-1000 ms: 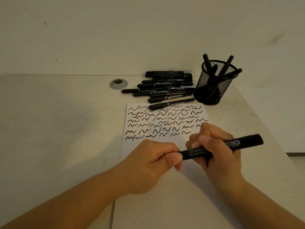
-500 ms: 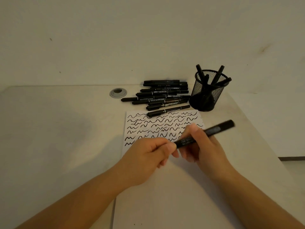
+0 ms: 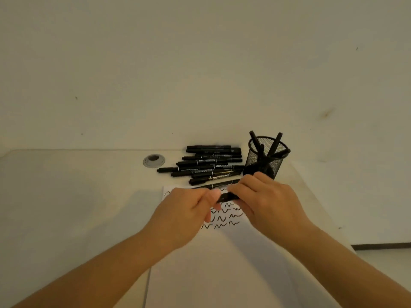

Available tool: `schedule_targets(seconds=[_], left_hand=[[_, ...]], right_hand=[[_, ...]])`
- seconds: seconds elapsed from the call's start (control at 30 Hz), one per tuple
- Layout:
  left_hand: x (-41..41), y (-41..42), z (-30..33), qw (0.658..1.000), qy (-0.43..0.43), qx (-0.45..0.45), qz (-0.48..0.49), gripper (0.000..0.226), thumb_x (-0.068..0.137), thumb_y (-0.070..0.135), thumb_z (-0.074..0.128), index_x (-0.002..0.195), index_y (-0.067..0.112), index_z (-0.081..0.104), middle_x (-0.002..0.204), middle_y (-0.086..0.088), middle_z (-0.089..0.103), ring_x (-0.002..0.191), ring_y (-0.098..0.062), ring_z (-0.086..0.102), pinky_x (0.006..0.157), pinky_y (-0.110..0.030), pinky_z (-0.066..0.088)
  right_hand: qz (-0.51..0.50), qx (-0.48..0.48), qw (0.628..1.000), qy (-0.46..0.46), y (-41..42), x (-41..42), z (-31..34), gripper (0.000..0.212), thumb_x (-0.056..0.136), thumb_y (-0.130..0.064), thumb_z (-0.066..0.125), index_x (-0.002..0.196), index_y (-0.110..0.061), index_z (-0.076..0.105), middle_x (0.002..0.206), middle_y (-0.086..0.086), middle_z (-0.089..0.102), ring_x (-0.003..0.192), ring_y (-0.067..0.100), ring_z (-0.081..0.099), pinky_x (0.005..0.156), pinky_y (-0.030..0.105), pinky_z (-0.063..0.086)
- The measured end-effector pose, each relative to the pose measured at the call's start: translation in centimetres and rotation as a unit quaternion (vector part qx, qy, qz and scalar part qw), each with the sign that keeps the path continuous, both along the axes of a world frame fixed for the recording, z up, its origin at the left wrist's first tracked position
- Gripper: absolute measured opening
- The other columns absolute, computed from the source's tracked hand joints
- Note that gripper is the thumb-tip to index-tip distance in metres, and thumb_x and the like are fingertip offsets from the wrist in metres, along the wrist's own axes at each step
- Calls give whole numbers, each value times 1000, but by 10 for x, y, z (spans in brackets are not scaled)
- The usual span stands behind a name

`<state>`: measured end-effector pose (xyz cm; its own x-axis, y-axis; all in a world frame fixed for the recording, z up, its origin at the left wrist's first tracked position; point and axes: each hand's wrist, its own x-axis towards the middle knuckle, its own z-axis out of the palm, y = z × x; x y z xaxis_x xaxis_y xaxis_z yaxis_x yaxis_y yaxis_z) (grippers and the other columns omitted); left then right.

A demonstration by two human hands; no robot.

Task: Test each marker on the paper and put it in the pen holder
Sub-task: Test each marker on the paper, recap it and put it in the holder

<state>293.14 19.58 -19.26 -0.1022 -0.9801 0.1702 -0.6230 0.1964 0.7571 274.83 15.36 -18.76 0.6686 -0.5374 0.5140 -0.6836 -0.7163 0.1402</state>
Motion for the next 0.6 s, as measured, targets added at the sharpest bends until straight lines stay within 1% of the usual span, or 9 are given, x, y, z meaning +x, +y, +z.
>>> schedule_targets(seconds=[0.07,0.13,0.2,0.27,0.3,0.4,0.47,0.53,0.6], left_hand=[[5,-15,6,999,21,6,25,52,72,72,18,67,44,62,60,14,62,58,-4,59,59,-23,47],[15,-36,7,999,-8,34,39,51,79,67,20,77,38,62,64,12,62,63,-7,60,62,-24,47],[27,-59,2,993,-95,49,52,40,90,54,29,86,31,62,75,8,65,68,-11,61,64,-27,48],[37,-82,-5,980,-182,46,74,31,93,44,36,95,26,62,88,3,67,73,-13,61,67,-30,48],[42,-93,-10,972,-215,40,89,28,93,40,39,100,25,61,95,2,67,78,-14,61,70,-30,47],[55,-120,-24,951,-284,1,124,26,93,34,43,112,24,57,111,0,58,98,-17,53,80,-32,45],[62,-133,-34,943,-307,-5,131,29,94,32,43,119,23,54,119,-1,54,108,-20,48,86,-36,44],[65,-141,-42,937,-321,1,137,31,94,33,42,122,24,52,122,0,53,112,-20,47,86,-35,43],[65,-145,-48,933,-329,-1,146,31,94,36,41,120,26,54,117,1,56,108,-19,51,81,-33,41]], right_hand=[[-28,25,997,-74,-13,-6,12,15,74,-18,74,88,-15,69,75,-4,65,66,15,57,48,23,45],[-64,39,982,-171,-27,-14,24,16,78,-15,70,94,-12,67,79,-7,61,70,16,55,55,25,44],[-86,65,954,-281,-41,-23,35,17,82,-13,65,99,-13,65,83,-10,55,70,14,54,62,21,42],[-75,105,915,-382,-53,-30,42,16,85,-14,61,98,-22,62,88,-7,59,73,7,58,61,10,42],[-68,117,901,-413,-58,-33,44,16,86,-14,59,97,-26,60,90,-6,60,77,4,59,61,7,42],[-84,138,889,-429,-71,-37,41,16,87,-16,58,92,-31,57,90,-5,61,78,-6,56,60,3,40],[-109,158,891,-413,-78,-37,34,15,88,-17,58,93,-31,56,88,-8,61,75,-6,56,59,5,39],[-118,190,885,-409,-84,-37,26,18,89,-17,57,97,-32,53,86,-12,61,76,-8,55,57,6,39],[-130,206,885,-396,-88,-38,20,24,89,-16,57,105,-32,50,83,-18,58,75,-7,56,57,7,39]])
